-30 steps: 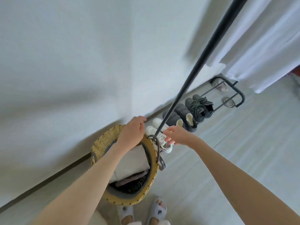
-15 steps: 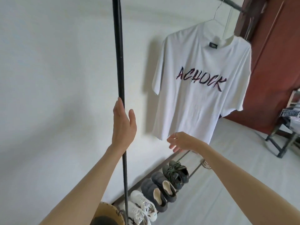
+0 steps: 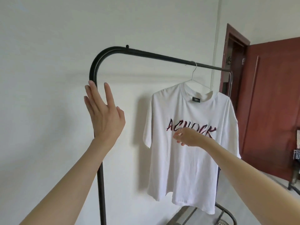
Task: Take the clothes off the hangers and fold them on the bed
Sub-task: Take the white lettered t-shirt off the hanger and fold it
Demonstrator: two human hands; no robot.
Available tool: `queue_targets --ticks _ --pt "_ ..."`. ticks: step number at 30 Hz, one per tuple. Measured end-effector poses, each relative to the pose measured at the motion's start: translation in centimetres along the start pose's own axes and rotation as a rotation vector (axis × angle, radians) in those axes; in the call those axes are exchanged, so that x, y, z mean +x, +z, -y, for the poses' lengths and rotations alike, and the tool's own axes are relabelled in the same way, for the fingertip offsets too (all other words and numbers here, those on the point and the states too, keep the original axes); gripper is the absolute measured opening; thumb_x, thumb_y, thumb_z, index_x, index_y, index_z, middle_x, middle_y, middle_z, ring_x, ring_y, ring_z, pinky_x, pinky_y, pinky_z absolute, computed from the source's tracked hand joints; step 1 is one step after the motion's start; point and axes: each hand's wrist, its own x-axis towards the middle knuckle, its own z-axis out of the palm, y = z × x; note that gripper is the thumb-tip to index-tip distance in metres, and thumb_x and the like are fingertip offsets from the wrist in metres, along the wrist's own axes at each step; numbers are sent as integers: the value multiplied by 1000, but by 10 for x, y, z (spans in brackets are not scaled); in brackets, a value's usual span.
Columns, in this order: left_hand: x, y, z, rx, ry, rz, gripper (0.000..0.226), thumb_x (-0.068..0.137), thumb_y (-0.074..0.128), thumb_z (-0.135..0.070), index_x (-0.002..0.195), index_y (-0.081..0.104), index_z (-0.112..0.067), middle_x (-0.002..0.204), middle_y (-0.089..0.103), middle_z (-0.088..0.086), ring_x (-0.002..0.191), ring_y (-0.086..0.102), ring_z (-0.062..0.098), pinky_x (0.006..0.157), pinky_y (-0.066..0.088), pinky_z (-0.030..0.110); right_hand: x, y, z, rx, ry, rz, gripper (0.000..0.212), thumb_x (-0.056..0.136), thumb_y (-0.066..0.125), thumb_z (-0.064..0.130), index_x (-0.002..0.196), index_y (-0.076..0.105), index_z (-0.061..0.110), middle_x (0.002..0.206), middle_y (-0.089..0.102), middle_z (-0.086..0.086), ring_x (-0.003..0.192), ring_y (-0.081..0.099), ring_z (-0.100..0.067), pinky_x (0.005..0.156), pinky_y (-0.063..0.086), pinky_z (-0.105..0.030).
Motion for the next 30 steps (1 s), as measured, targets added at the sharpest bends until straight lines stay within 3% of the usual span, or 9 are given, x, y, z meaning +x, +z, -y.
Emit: queue_targets --ticks 2,4,10,13,17,21,23,26,30 --pt "26 4 -11 113 98 -47 71 82 48 -8 147 19 1 153 11 29 142 8 46 112 6 62 19 -23 -5 -48 -5 -103 21 95 46 26 98 61 12 97 65 -8 84 59 -22 72 43 -28" --pt "47 7 -22 165 176 -70 72 81 50 -6 146 20 1 154 12 26 143 9 43 111 5 64 29 -41 -8 -85 1 -167 13 95 46 27 91 57 21 93 62 -3 83 58 -22 72 45 -28" --pt "119 55 -86 268 346 -70 72 80 53 -11 145 25 0 154 18 22 143 12 38 113 4 58 88 -116 -42 -200 3 -352 42 98 43 28 136 43 10 132 53 -11 121 49 -28 99 39 -32" --pt "136 78 -109 350 346 -7 70 84 49 -15 147 21 -2 154 16 22 144 9 36 113 -2 58 114 -143 -63 -281 17 -444 46 95 44 27 139 38 11 134 48 -15 125 42 -32 97 42 -45" --pt "148 103 -125 421 292 30 66 88 43 -17 149 18 -7 156 10 20 145 2 36 107 -14 61 147 -174 -86 -277 48 -500 61 93 48 25 147 23 13 144 37 -12 132 32 -33 100 37 -49" --pt "155 117 -133 479 245 -1 69 83 47 -9 148 23 -10 155 16 18 143 7 41 103 -10 67 175 -185 -107 -282 82 -425 71 94 47 34 150 6 19 154 20 0 143 11 -26 109 18 -60" --pt "159 122 -139 485 236 -21 69 82 48 -7 147 25 -9 154 19 18 142 9 42 102 -8 70 185 -187 -114 -286 102 -410 68 95 44 36 150 8 18 154 19 -1 142 16 -27 108 15 -60" --pt "160 127 -141 497 218 -22 69 82 49 -7 147 26 -8 152 21 18 141 12 43 103 -6 70 191 -188 -114 -315 78 -490 53 97 42 33 144 28 13 142 35 -10 129 34 -32 103 29 -49" --pt "159 128 -135 514 211 -29 71 81 52 -8 147 26 -9 151 23 17 140 14 41 103 -7 69 194 -193 -114 -297 -46 -631 31 101 31 26 115 54 11 107 60 -12 94 48 -30 73 38 -34"
